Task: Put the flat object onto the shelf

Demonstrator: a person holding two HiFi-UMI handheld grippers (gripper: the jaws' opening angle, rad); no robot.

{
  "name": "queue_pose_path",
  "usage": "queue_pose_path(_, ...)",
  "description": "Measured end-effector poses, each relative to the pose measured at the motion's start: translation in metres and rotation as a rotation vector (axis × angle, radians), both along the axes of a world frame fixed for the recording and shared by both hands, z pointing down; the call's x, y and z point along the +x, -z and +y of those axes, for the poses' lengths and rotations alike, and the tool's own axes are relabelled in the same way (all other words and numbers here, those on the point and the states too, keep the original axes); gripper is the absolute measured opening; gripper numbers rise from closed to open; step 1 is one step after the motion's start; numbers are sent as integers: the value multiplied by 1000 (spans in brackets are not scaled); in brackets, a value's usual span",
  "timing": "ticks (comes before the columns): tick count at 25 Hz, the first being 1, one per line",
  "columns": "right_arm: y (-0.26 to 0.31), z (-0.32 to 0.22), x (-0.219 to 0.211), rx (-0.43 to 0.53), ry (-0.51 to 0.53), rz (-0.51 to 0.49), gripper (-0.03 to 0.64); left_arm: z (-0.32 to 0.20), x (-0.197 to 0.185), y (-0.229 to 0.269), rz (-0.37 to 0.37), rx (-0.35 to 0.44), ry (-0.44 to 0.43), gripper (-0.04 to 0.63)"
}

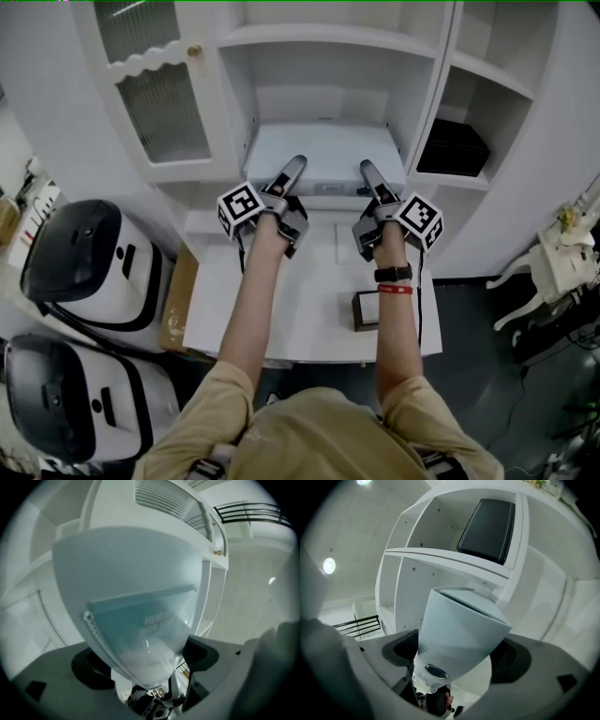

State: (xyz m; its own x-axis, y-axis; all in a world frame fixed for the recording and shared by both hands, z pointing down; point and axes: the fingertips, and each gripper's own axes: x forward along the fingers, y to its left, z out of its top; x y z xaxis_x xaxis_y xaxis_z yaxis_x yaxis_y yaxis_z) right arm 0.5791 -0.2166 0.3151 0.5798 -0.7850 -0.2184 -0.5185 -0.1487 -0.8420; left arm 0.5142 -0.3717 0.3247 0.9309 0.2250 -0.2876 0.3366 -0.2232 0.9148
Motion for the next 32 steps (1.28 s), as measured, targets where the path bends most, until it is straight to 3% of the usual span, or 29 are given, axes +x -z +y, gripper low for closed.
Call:
queue_pose_path(4, -1, 15, -7, 13, -34, 42, 456, -1, -15, 0, 0, 107, 26, 442)
queue_pose_path(13, -8, 56, -28, -19, -138, 81, 463, -7, -59, -9, -13, 167, 96, 443)
queue_pose_path(17, -18, 66, -45, -120, -150, 129, 463, -7, -75, -18, -39, 221, 102, 443)
queue_pose_path(25, -36, 81, -81, -365, -150, 283, 462, 6, -107, -41, -128, 479, 152, 442)
queue_pose_path(28, -42, 81, -94, -426, -136, 321, 462, 10, -117, -48, -141, 553, 180, 442)
queue_pose_path(32, -45, 76, -110, -475, -111, 394, 459, 19, -129, -50, -150, 719, 222, 442)
